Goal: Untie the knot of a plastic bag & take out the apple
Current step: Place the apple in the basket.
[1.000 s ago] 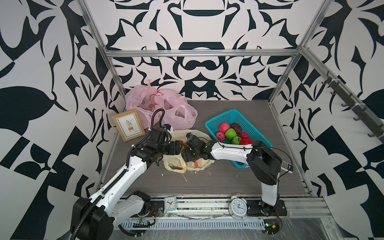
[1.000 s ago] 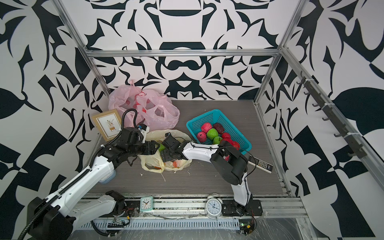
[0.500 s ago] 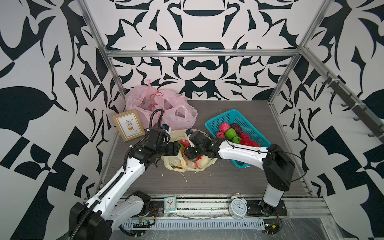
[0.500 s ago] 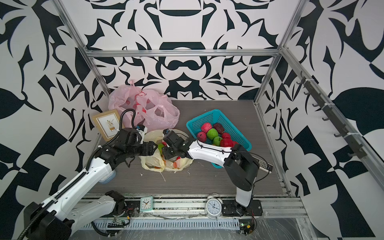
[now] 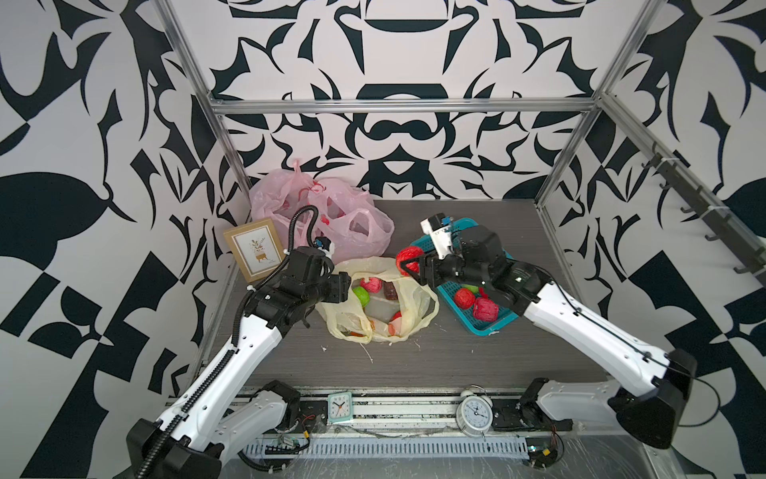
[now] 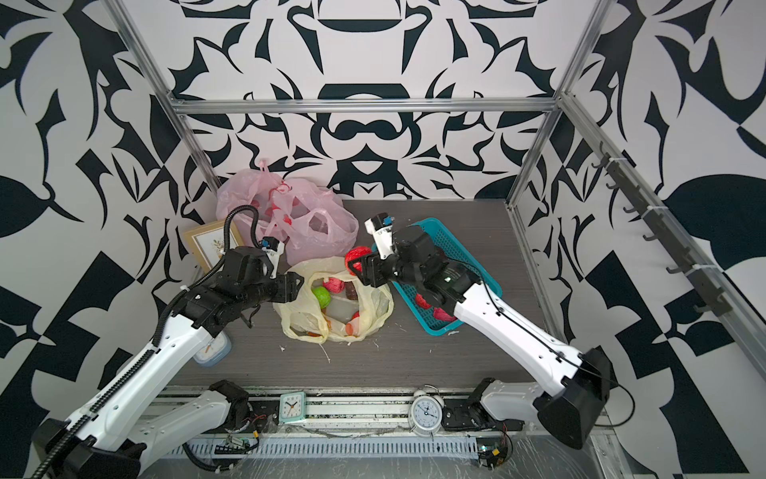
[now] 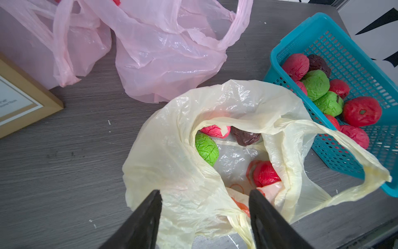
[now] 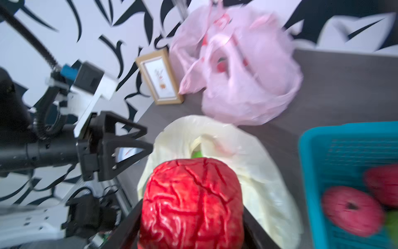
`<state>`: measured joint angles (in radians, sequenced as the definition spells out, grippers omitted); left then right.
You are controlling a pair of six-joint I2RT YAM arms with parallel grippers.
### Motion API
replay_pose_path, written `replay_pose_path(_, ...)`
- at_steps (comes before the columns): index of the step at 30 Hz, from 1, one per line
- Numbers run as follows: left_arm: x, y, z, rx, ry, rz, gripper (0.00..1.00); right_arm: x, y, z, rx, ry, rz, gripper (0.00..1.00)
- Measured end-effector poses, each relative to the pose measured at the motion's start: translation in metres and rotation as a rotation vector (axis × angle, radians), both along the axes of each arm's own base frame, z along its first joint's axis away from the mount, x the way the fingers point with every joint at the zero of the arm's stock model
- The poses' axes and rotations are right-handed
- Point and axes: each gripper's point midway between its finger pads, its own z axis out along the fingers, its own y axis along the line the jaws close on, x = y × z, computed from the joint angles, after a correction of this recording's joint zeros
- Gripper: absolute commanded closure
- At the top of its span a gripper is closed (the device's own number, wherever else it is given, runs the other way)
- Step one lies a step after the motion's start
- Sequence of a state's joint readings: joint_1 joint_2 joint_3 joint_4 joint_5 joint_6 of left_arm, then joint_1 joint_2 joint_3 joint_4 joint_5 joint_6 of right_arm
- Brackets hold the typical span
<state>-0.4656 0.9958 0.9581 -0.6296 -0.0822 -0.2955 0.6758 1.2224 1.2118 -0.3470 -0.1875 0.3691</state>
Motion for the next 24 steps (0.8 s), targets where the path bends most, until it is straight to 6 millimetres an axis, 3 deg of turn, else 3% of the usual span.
replay_pose_path(4,0.0,0.001,-0.002,0.011,0.006,-0.003,0.33,0.046,-0.063,-0.014,-0.162,-0.02,-0.251,0.41)
replay_pose_path(8,0.0,-0.005,-0.007,0.013,0.043,-0.025,0.33,0.082,-0.108,-0.071,-0.405,0.071,-0.414,0.41)
replay_pose_path(11,0.0,-0.008,-0.016,0.018,0.087,-0.039,0.3,0.09,-0.128,-0.117,-0.544,0.173,-0.442,0.42)
replay_pose_path(15,0.0,-0.008,-0.021,0.02,0.107,-0.042,0.24,0.091,-0.138,-0.151,-0.624,0.259,-0.436,0.43)
replay_pose_path(24,0.006,-0.001,-0.025,0.019,0.123,-0.013,0.25,0.091,-0.141,-0.183,-0.686,0.33,-0.411,0.42)
